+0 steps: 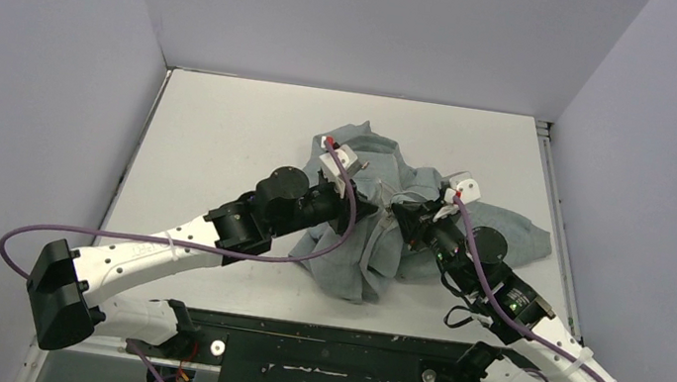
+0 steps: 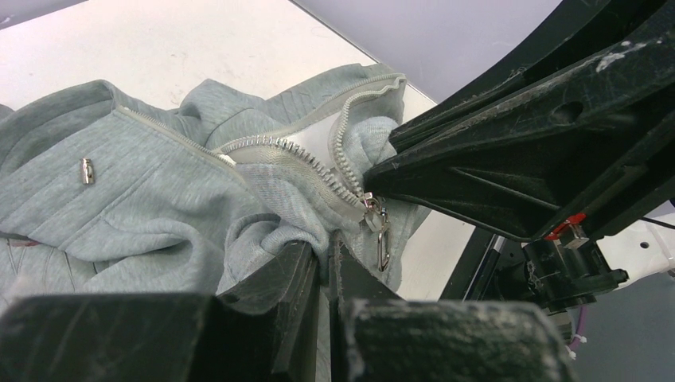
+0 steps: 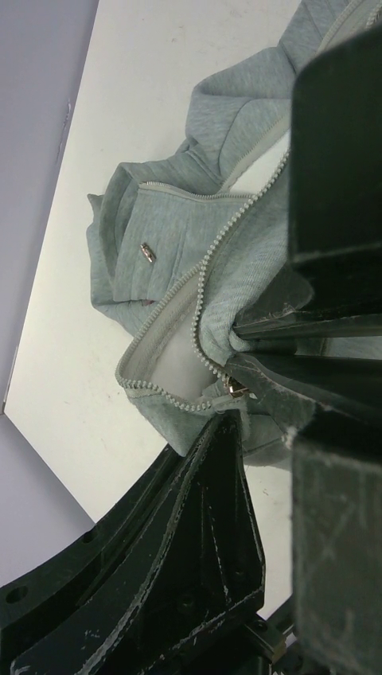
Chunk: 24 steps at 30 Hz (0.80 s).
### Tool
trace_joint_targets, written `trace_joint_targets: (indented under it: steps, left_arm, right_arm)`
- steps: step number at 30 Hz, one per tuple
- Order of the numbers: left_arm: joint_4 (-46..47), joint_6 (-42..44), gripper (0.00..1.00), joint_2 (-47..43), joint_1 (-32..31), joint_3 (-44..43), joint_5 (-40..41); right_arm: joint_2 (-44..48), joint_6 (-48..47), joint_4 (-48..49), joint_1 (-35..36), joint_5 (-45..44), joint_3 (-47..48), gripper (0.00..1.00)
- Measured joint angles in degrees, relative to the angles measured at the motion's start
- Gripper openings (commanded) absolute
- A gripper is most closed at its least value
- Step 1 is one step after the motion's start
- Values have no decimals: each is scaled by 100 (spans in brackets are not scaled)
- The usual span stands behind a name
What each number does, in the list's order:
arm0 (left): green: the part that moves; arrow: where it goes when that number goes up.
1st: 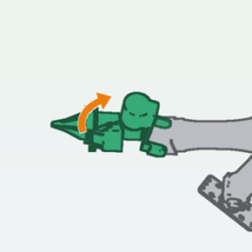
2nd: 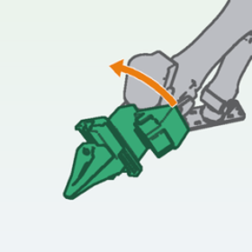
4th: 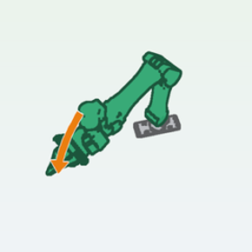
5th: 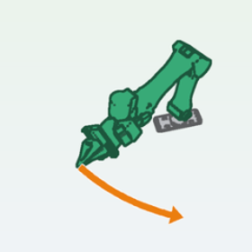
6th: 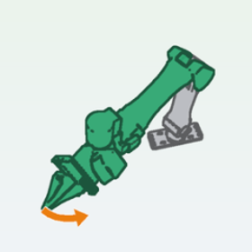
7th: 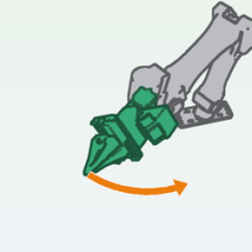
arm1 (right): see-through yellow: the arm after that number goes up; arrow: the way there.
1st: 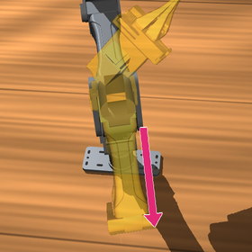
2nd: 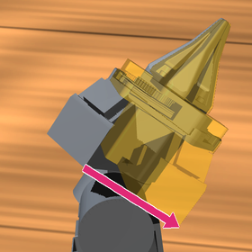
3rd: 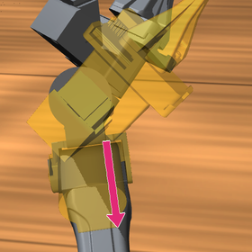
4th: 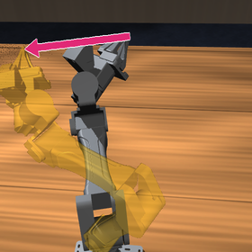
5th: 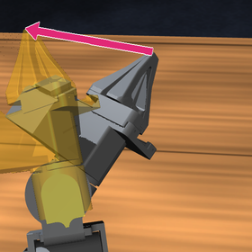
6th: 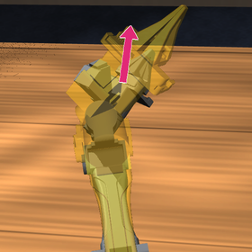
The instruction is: Zip up the jacket
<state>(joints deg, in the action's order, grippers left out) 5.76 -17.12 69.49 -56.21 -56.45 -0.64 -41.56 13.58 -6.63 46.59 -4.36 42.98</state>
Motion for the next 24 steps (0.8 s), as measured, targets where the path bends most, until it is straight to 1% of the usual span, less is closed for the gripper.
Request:
trace_joint_targets:
  steps: [24]
  left_arm:
    - [-442,74,0,240,0,-398,-179]
  right_arm:
    - [74,-28,-114,2,-275,4,0]
